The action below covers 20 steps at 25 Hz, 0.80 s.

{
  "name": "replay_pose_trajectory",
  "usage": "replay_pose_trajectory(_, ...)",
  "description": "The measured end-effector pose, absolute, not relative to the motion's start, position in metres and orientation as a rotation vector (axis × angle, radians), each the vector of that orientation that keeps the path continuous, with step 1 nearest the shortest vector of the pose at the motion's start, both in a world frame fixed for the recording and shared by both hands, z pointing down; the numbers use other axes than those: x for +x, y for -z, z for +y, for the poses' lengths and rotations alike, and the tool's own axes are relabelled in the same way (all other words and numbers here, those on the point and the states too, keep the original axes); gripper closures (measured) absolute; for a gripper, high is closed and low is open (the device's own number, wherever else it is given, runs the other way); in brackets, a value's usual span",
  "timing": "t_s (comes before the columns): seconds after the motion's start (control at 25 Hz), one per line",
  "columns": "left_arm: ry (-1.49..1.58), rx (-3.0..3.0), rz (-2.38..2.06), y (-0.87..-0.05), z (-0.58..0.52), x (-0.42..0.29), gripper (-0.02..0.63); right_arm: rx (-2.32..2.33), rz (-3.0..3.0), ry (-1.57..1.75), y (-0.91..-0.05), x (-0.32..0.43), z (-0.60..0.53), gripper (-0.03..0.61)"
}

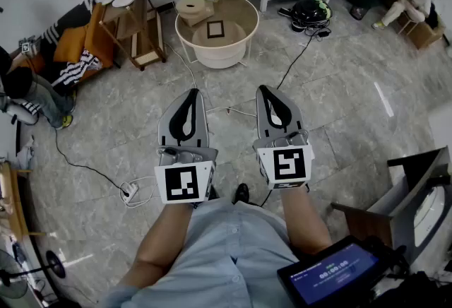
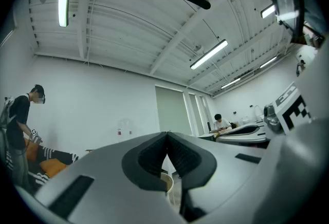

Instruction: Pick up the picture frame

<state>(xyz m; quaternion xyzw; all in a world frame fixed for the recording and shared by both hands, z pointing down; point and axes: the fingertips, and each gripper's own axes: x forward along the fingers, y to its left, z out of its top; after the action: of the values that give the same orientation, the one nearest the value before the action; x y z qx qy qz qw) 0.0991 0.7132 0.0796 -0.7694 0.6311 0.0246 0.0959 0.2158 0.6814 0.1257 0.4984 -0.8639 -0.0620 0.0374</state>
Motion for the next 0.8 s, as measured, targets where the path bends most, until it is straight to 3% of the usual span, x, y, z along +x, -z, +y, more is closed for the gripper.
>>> replay_pose_trajectory(0.8, -0.018, -2.295, 1.953, -0.12, 0.657, 0.081, 0.603, 1.614, -2.597, 0.087, -0.161, 0.231, 0.614, 0.565)
